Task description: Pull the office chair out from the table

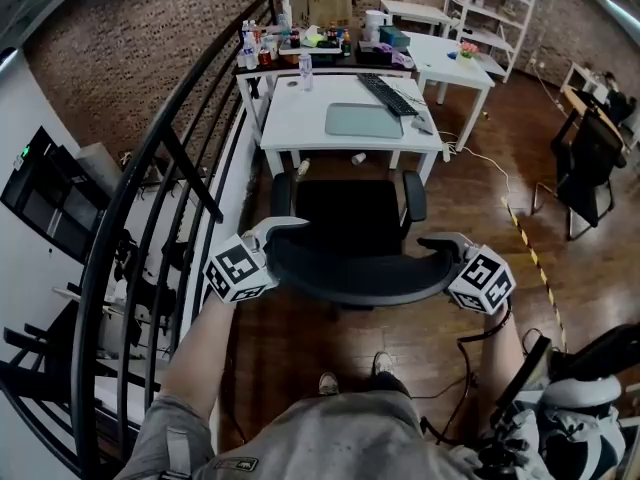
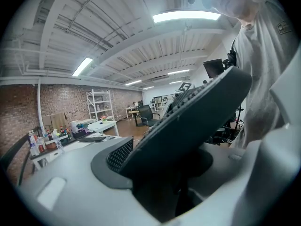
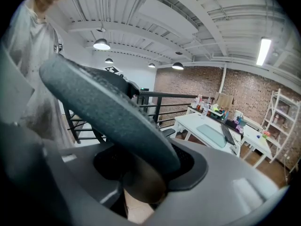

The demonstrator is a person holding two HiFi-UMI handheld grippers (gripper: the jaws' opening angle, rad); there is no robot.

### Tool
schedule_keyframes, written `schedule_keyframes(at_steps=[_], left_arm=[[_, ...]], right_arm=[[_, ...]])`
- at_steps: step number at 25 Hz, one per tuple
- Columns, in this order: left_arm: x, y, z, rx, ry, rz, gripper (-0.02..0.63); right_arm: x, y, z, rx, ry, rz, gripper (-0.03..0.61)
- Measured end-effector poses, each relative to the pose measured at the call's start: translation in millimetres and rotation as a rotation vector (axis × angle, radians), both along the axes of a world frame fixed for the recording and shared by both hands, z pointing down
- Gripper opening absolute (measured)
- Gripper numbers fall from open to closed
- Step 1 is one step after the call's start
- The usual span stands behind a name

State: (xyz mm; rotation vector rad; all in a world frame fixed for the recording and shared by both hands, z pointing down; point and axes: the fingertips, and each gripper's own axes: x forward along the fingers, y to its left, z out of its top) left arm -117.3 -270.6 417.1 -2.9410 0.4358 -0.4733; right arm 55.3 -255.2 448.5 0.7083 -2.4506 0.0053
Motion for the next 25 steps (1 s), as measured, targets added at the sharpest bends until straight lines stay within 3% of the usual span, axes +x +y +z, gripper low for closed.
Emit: schedule_keyframes(at_steps=[25], left_arm=[[13, 149, 7, -0.017, 0.004, -0.109, 0.275]], right_arm=[[13, 147, 9, 0.043, -0.022, -0.100, 0.204]])
